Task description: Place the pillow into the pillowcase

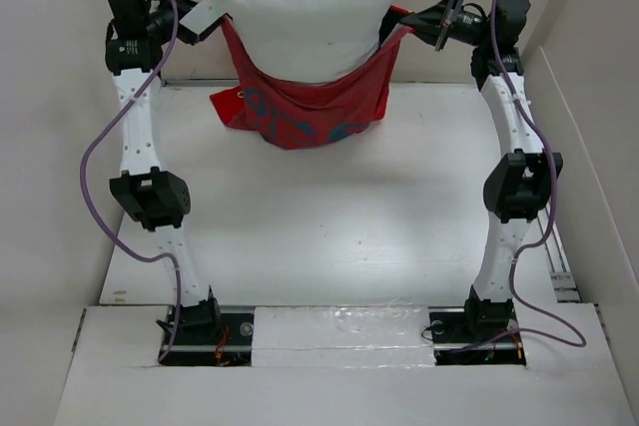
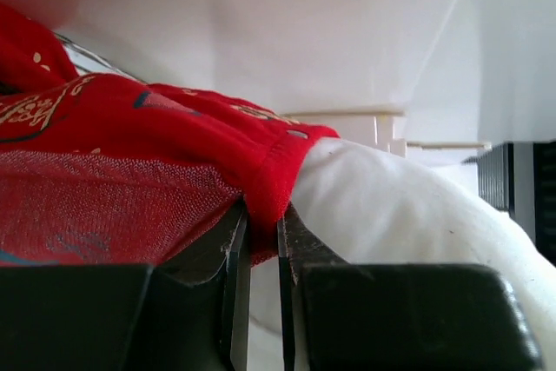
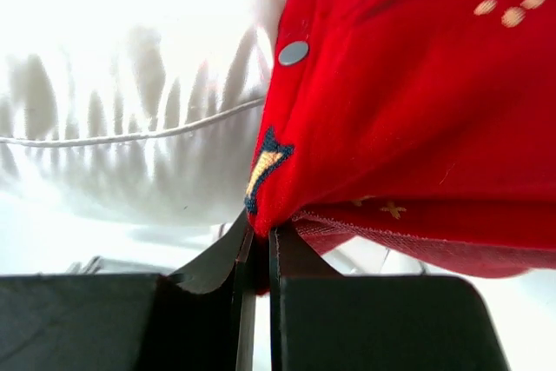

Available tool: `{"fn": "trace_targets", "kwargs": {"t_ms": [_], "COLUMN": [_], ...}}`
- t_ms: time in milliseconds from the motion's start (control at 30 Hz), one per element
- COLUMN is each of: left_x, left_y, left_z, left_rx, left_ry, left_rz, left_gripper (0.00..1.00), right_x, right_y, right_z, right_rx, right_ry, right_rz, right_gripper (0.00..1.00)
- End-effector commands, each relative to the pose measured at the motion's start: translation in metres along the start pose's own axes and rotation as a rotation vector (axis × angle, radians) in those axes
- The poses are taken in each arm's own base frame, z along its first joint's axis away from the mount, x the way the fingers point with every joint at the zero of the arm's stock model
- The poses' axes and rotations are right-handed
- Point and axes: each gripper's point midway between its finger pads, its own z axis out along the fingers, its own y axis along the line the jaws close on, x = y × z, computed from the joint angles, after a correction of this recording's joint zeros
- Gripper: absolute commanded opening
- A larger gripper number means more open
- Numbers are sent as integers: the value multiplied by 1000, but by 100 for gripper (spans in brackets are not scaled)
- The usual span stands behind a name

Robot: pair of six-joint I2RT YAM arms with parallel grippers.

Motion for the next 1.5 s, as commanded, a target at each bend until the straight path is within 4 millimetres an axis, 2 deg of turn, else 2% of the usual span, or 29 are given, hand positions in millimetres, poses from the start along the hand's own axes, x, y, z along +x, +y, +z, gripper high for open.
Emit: {"fn": "trace_targets", "kwargs": {"t_ms": [0,67,100,200,267,300,333,367,400,433,467,533,567,633,667,733,767,867,900,933,1000,1033,1067,1167,1200,1233,1367,1433,1467], "left_x": [16,20,34,48,40,24,31,23,15,16,0,2,-4,5,5,18,36,52,41,47,30,16,15,16,20,37,51,55,55], "left_y": [-89,-87,-114,-156,-169,-170,-196,-194,-189,-185,-157,-138,-116,-101,-79,-100,-131,-195,-199,-224,-220,-205,-200,-183,-174,-180,-107,-107,-111], "left_z": [-44,-34,-50,-81,-101,-110,-136,-138,-137,-137,-115,-103,-86,-65,-48,-55,-75,-125,-128,-154,-162,-151,-147,-135,-129,-131,-80,-75,-75], "left_rx": [254,276,367,547,614,642,697,685,667,607,550,478,369,280,213,279,348,605,657,712,715,671,654,547,523,519,314,309,332], "left_ry": [-8,39,99,142,165,149,139,128,116,78,85,-1,-22,-12,20,67,107,177,185,210,184,167,138,100,69,72,137,158,169], "left_rz": [127,144,229,371,227,211,260,240,222,200,116,165,80,140,82,108,50,112,108,52,12,-42,4,43,162,206,216,237,240], "left_gripper": [0,0,0,0,0,0,0,0,0,0,0,0,0,0,0,0,0,0,0,0,0,0,0,0,0,0,0,0,0], "right_x": [35,32,34,56,51,46,37,33,31,7,5,-12,-14,-6,3,26,34,63,66,61,49,27,31,13,-5,3,10,30,40], "right_y": [101,89,84,134,174,184,191,193,188,148,150,91,48,21,8,27,41,131,158,189,221,219,230,193,145,138,19,5,12], "right_z": [-17,-11,-7,-16,-32,-39,-50,-54,-53,-47,-42,-34,-25,-12,-7,3,5,-4,-12,-29,-46,-53,-58,-53,-46,-46,-21,-1,5], "right_rx": [-138,-107,-93,-163,-247,-279,-297,-304,-293,-171,-185,-10,132,234,280,206,153,-94,-163,-272,-321,-286,-286,-166,-79,-38,227,229,195], "right_ry": [54,50,66,69,-19,-35,-66,-79,-83,-168,-191,-293,-317,-283,-245,-138,-101,-13,2,-47,-103,-180,-192,-266,-298,-317,-227,-108,-58], "right_rz": [-160,-214,-193,-297,-353,-286,-297,-290,-264,-201,-196,-237,-109,-134,-159,-204,-146,-246,-85,-159,-135,-72,-107,-104,-25,-119,-71,-109,-108], "right_gripper": [0,0,0,0,0,0,0,0,0,0,0,0,0,0,0,0,0,0,0,0,0,0,0,0,0,0,0,0,0]}}
